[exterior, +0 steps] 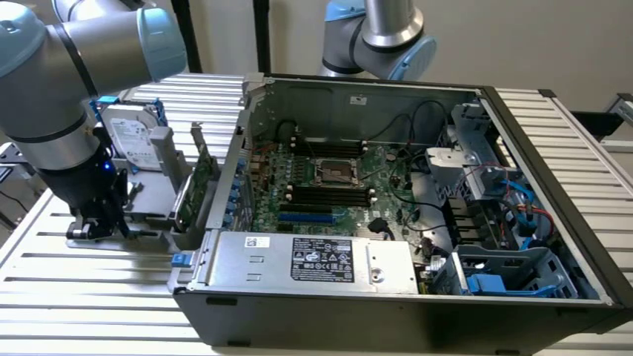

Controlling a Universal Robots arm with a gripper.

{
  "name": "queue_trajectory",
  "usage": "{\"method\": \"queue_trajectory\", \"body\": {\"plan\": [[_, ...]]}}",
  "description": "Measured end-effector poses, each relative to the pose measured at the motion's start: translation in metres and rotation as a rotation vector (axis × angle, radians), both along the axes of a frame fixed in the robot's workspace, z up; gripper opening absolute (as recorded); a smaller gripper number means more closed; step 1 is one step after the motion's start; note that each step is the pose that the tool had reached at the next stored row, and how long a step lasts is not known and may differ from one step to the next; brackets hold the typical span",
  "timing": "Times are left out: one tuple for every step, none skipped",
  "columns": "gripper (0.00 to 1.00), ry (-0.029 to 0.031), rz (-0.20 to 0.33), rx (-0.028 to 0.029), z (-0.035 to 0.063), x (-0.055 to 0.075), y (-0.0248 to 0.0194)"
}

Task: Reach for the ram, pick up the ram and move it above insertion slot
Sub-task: 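Pick up the ram and move it above insertion slot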

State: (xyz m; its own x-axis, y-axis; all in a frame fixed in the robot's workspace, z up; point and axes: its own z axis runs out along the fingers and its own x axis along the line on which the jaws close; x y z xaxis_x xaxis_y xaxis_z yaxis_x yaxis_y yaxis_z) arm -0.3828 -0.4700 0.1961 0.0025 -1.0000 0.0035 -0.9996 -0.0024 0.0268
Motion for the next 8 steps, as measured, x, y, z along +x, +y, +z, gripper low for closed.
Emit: {"method": "queue_trajectory", "body": {"plan": [[0.13,0.0,0.0,0.0,0.0,0.0,0.0],[0.13,0.0,0.0,0.0,0.0,0.0,0.0],[0.13,0.0,0.0,0.0002,0.0,0.0,0.0],[0.13,-0.0001,0.0,0.0005,0.0,0.0,0.0],[0.13,-0.0002,0.0,0.0009,0.0,0.0,0.0001],[0.13,-0.0002,0.0,0.0015,0.0002,0.0,0.0001],[0.13,-0.0001,0.0,0.0018,0.0006,0.0,0.0],[0.13,0.0,0.0,0.002,0.0012,0.0,0.0]]}}
